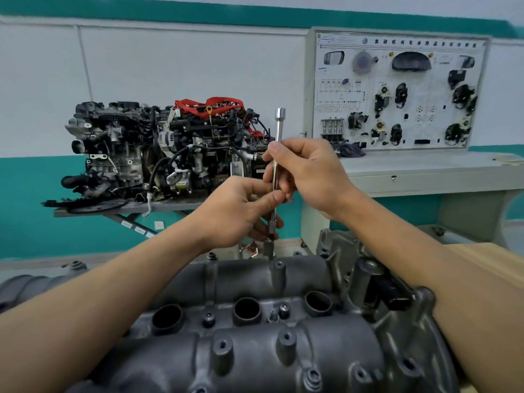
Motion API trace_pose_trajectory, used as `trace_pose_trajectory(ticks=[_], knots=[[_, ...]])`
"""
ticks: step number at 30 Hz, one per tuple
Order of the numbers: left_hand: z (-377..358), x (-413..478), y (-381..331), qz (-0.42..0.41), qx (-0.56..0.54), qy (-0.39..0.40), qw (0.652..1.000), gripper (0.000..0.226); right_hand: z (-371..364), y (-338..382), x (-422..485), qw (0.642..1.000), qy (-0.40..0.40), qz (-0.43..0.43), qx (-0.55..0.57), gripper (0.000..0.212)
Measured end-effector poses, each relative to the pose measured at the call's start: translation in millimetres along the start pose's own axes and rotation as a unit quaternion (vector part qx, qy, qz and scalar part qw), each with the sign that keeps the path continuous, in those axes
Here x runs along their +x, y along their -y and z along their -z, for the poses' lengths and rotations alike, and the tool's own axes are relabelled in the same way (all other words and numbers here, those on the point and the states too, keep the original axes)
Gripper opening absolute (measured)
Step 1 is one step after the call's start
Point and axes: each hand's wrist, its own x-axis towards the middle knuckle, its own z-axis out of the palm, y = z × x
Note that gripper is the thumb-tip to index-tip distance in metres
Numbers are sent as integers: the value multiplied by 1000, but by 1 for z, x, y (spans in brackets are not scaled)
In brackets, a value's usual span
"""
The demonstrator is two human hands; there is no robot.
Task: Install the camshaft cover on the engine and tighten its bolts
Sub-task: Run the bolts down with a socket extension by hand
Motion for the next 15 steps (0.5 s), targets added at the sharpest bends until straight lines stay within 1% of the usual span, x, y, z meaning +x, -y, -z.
trace_pose_trajectory(ticks=[4, 8, 15], knots=[[0, -2, 0, -5, -7, -1, 1000, 17, 1, 2, -2, 1000, 14, -6, 19, 22], [1, 0, 2, 1, -17, 7, 1000, 15, 1, 3, -2, 998, 32, -17, 49, 20], [-3, -1, 1, 13, -45, 29, 998, 15, 1, 2, -3, 999, 17, -11, 45, 20]])
